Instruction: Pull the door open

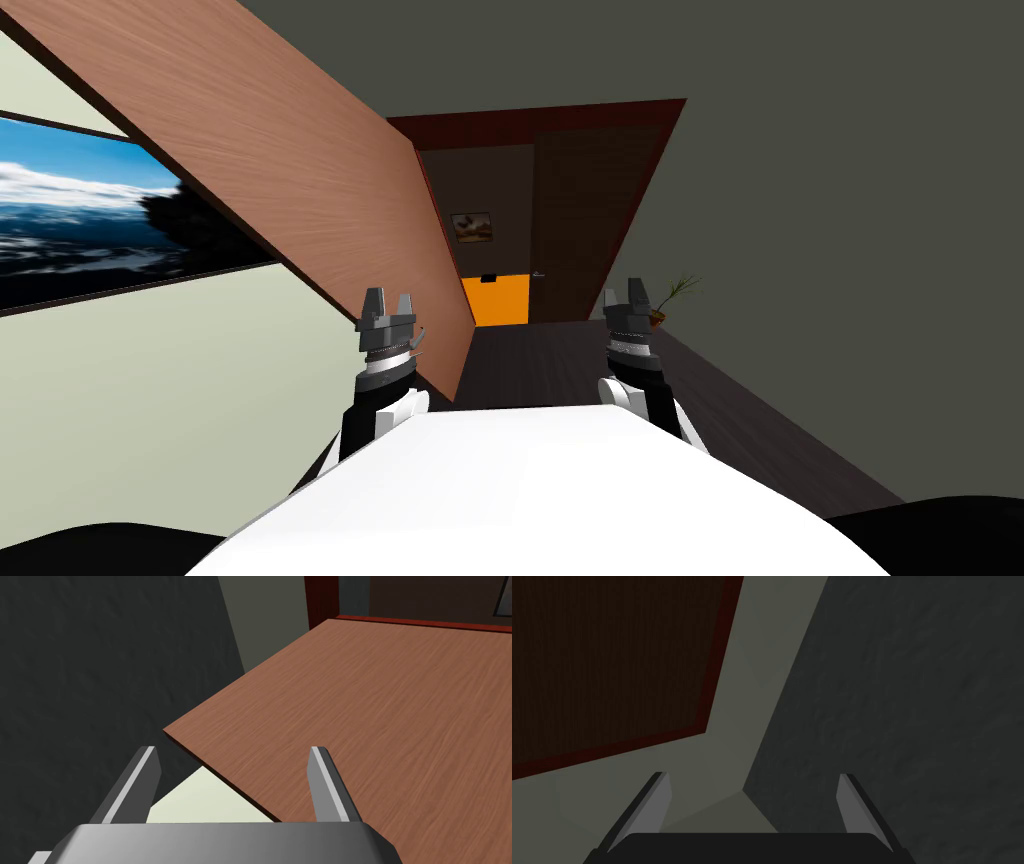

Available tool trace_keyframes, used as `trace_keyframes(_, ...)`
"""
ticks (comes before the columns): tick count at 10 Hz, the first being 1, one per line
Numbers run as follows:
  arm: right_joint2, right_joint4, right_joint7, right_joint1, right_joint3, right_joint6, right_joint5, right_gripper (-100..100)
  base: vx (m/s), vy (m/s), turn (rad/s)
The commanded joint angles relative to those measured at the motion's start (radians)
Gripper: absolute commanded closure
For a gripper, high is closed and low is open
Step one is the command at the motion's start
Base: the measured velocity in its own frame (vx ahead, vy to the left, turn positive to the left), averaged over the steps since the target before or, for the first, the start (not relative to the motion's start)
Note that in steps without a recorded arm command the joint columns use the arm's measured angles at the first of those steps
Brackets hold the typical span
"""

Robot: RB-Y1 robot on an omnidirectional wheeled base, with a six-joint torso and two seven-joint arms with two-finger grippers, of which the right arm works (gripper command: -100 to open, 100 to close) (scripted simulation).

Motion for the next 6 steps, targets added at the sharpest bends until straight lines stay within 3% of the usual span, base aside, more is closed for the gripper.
trace_keyframes(1, -0.008, 0.031, -0.001, -0.009, -0.002, -0.005, -0.006, -100, 0.085, 0.000, 0.063)
trace_keyframes(6, -0.030, 0.131, -0.005, -0.037, -0.008, -0.022, -0.027, -100, 0.124, -0.018, 0.054)
